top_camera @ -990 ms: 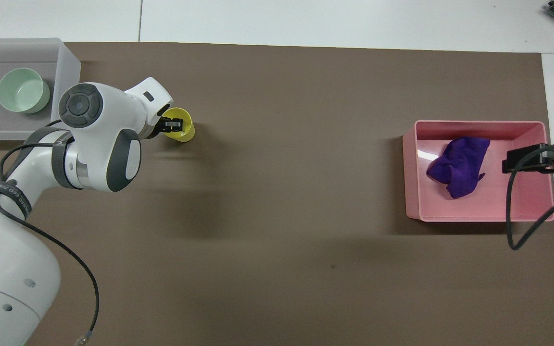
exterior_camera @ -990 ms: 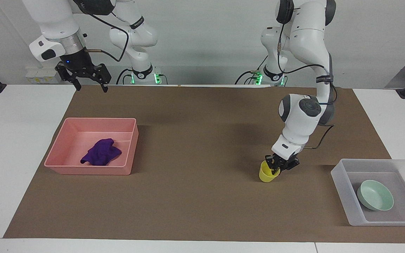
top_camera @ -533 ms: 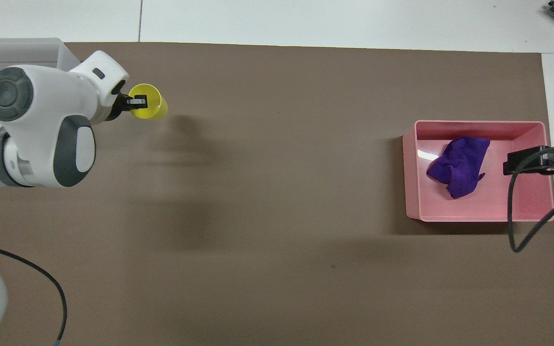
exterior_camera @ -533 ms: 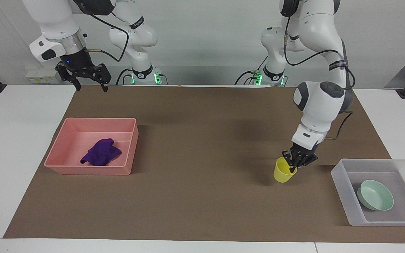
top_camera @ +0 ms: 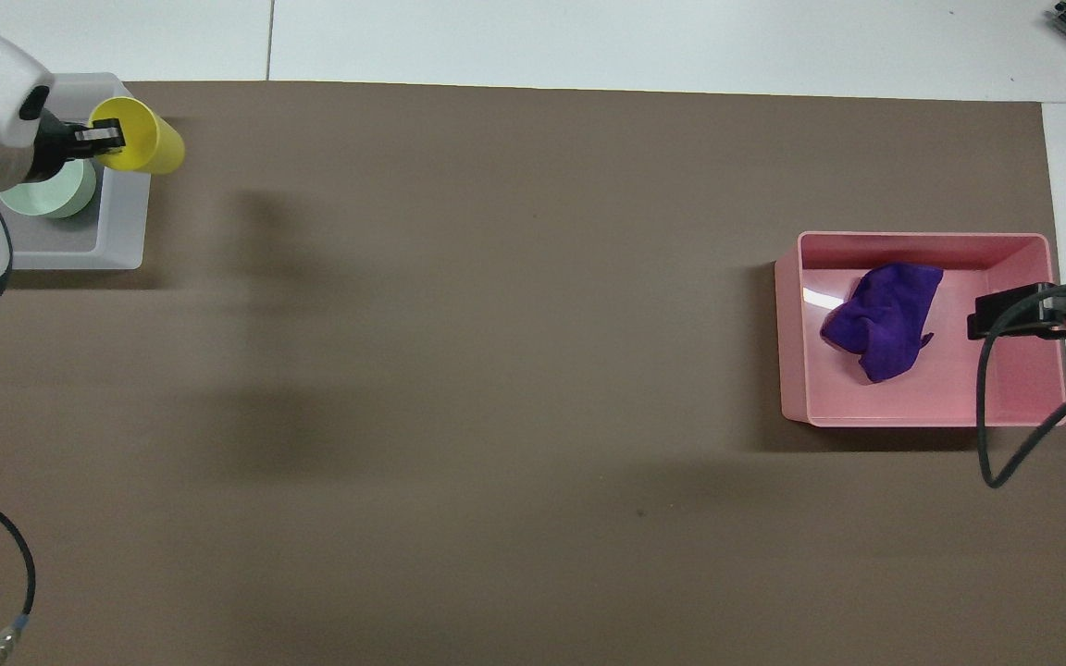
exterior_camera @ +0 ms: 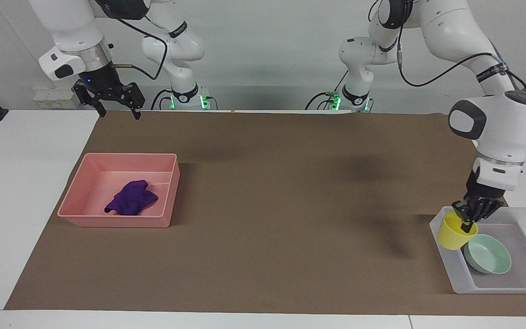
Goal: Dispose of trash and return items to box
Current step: 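Carry the yellow cup to the clear box and place it in the green cup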
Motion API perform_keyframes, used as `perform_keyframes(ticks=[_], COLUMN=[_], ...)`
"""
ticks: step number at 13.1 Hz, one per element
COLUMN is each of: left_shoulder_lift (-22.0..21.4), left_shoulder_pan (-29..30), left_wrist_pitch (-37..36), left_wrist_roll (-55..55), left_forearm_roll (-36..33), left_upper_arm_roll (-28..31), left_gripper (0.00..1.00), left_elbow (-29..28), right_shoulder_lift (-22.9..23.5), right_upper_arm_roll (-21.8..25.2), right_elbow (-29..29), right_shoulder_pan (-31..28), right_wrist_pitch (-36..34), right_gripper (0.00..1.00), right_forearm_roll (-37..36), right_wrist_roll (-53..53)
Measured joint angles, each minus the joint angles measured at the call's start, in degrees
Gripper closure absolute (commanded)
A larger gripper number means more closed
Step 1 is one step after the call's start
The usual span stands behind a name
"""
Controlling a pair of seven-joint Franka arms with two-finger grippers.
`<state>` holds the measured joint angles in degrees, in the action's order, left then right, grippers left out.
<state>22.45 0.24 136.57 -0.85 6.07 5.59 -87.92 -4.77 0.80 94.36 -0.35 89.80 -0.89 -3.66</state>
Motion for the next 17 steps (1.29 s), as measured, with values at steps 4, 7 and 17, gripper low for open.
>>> perform_keyframes(ticks=[4, 7, 17], left_shoulder_lift=[8.0, 12.1, 16.8], left_shoulder_pan=[7.0, 12.2, 14.5], left_wrist_pitch=[-3.5, -3.5, -1.2], left_wrist_roll=[2.3, 3.4, 3.5], left_forearm_roll=[1.5, 2.2, 2.3], left_upper_arm_roll=[-1.3, -3.8, -4.8], left_gripper=[1.0, 1.0, 0.95], left_elbow=[10.1, 13.2, 13.4], right_shoulder_lift=[0.0, 0.0, 0.0], right_upper_arm_roll=[0.0, 0.0, 0.0], right_elbow=[0.0, 0.0, 0.0], right_shoulder_pan=[0.0, 0.0, 0.0], right_wrist_pitch=[0.0, 0.0, 0.0], right_gripper=[0.0, 0.0, 0.0], right_forearm_roll=[0.0, 0.0, 0.0], right_wrist_roll=[0.0, 0.0, 0.0])
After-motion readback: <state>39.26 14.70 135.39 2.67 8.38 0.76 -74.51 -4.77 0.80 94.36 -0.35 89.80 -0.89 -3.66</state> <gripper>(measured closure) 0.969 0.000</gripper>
